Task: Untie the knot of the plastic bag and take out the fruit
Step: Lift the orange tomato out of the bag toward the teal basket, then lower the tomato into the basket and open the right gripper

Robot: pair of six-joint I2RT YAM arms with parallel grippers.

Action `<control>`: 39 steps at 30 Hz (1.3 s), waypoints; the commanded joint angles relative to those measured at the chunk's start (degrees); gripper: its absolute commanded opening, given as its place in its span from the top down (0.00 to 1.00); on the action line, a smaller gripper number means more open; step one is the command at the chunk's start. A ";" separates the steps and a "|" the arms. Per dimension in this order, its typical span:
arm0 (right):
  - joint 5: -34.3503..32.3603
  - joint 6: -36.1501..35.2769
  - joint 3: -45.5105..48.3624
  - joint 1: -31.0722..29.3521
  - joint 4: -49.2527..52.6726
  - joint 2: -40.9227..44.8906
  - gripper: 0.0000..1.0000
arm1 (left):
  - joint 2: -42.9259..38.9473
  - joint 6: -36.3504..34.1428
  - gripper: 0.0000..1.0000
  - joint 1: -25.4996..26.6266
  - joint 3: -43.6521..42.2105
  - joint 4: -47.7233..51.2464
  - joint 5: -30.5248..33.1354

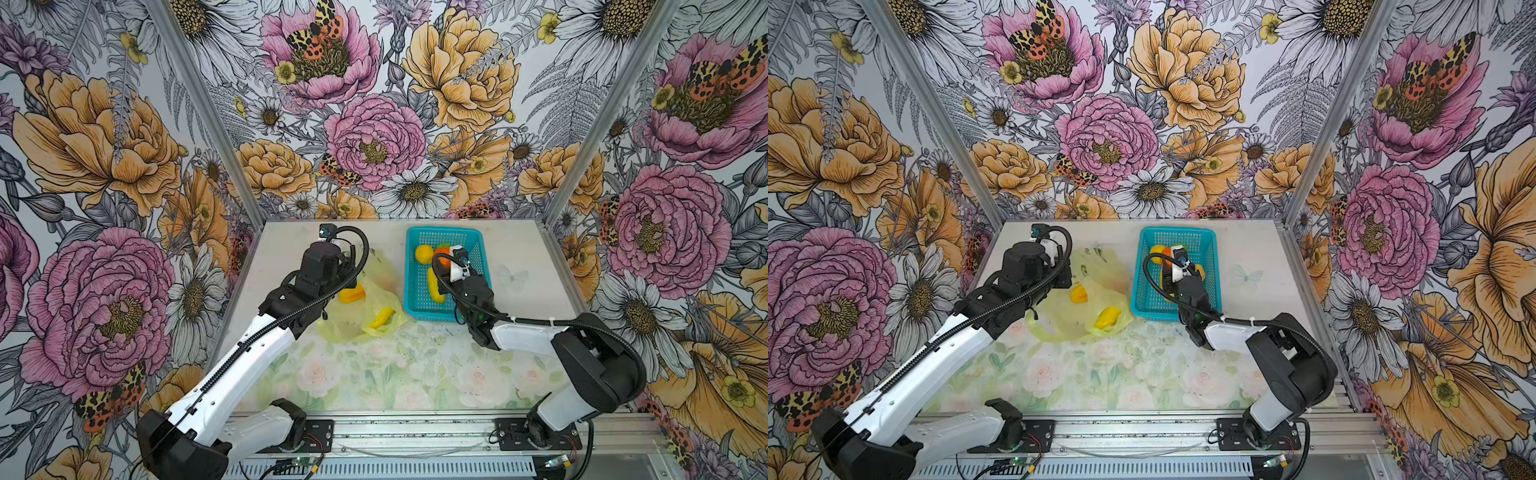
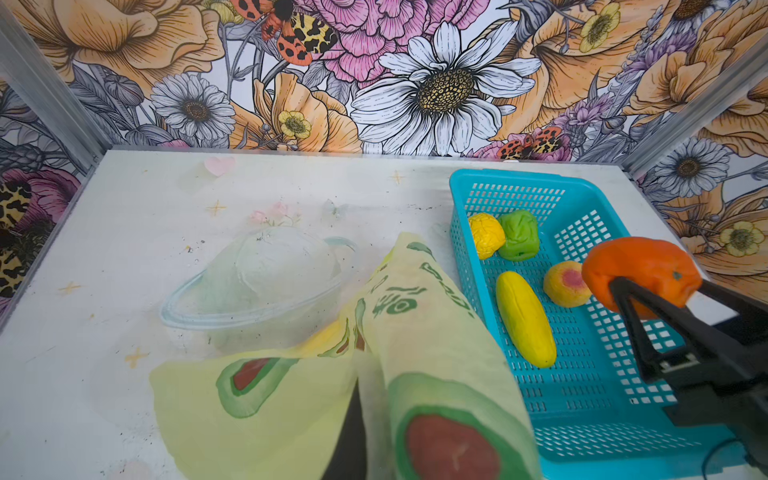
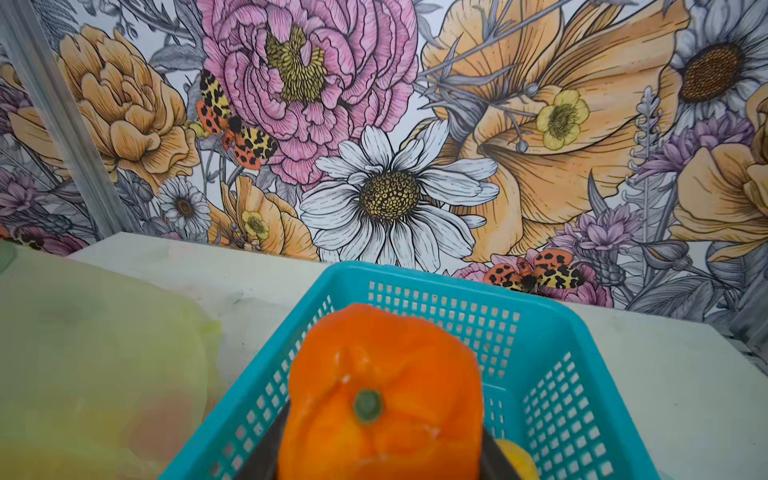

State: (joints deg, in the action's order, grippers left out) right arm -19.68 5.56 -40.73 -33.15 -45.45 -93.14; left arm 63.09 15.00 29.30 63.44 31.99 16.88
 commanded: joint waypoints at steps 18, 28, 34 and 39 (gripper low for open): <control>-2.12 13.44 -16.24 7.45 22.93 -13.07 0.81 | -2.03 0.82 1.00 0.31 0.71 0.66 1.46; -0.53 16.20 -17.02 8.89 24.42 -13.59 0.57 | -2.85 1.05 1.00 0.31 0.43 0.52 1.55; -0.33 15.88 -17.40 8.93 24.44 -13.83 0.38 | -2.80 0.91 1.00 0.28 0.46 0.63 1.57; 0.34 15.38 -16.37 8.80 23.45 -12.11 0.22 | -2.93 0.95 1.00 0.27 0.44 0.58 1.33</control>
State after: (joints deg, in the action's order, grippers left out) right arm -19.77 21.02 -56.45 -24.53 -20.99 -106.26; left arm 61.14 15.05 29.30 63.44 32.77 18.22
